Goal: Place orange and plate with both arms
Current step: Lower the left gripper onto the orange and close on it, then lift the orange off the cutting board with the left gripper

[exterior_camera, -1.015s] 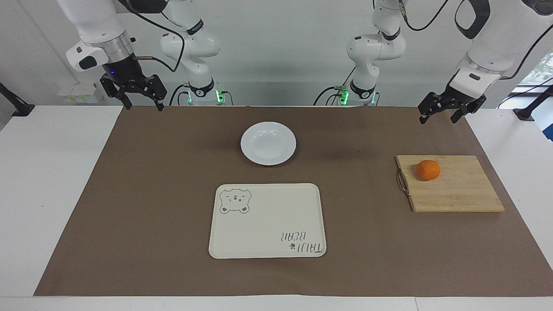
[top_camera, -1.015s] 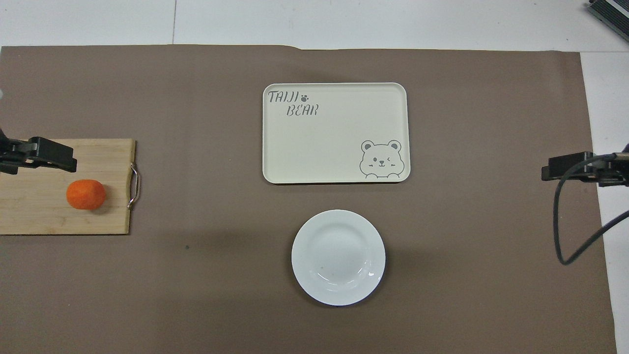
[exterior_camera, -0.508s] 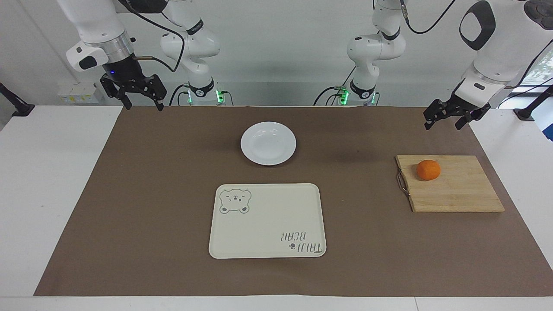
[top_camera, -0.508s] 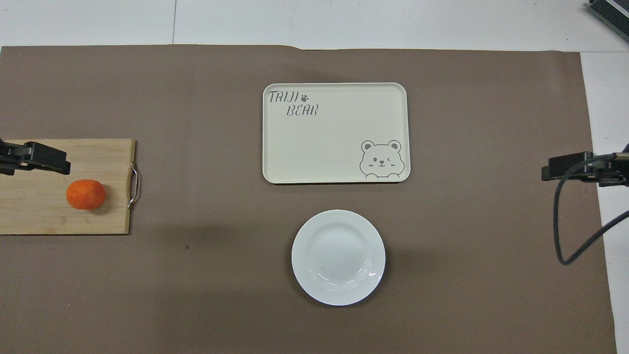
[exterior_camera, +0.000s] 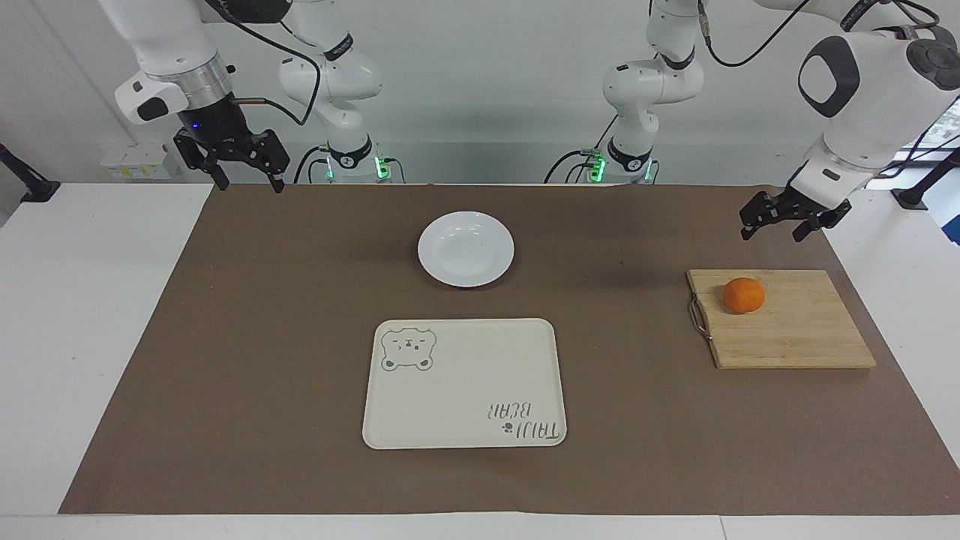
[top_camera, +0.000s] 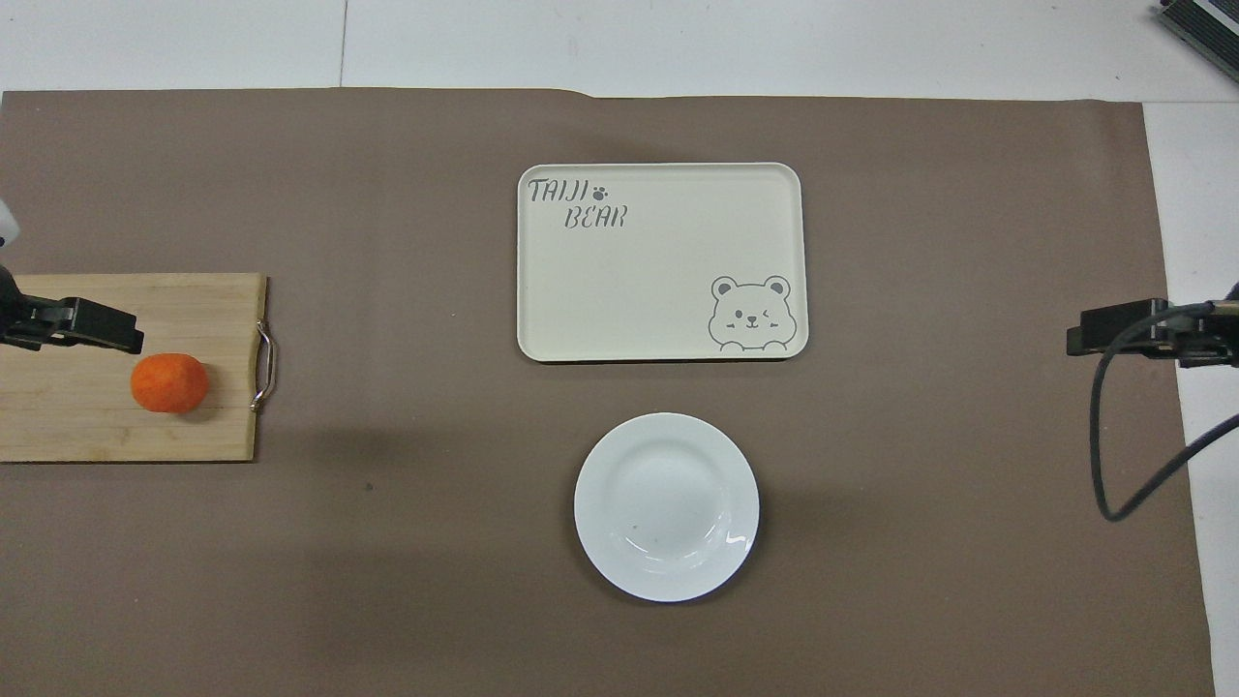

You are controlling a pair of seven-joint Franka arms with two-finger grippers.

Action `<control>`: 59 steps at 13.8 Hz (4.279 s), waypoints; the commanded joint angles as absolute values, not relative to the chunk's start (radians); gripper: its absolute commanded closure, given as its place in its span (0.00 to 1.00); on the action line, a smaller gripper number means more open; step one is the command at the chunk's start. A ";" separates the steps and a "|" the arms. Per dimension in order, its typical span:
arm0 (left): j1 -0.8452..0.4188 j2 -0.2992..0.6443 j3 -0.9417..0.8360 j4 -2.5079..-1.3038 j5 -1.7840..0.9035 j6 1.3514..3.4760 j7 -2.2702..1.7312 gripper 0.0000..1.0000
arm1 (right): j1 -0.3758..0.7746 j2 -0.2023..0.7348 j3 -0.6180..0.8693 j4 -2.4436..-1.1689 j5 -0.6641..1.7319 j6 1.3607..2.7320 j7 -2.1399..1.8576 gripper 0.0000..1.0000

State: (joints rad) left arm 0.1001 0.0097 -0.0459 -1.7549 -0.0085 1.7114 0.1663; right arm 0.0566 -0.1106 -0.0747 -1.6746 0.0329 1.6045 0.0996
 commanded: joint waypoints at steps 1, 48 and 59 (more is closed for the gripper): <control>0.135 -0.014 -0.051 -1.854 -0.018 1.798 0.241 0.00 | 0.043 -0.120 -0.067 -1.681 0.026 1.592 0.075 0.00; 0.037 0.147 -0.064 -1.600 -0.017 1.651 0.118 1.00 | 0.043 -0.120 -0.067 -1.681 0.026 1.592 0.075 0.00; -0.256 0.121 -0.074 -1.676 -0.023 1.767 -0.210 1.00 | 0.043 -0.120 -0.067 -1.681 0.026 1.592 0.075 0.00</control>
State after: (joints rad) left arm -0.2017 0.1413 -0.0883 -1.6259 -0.0306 1.7073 -0.1533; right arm 0.0566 -0.1106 -0.0747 -1.6746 0.0329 1.6045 0.0995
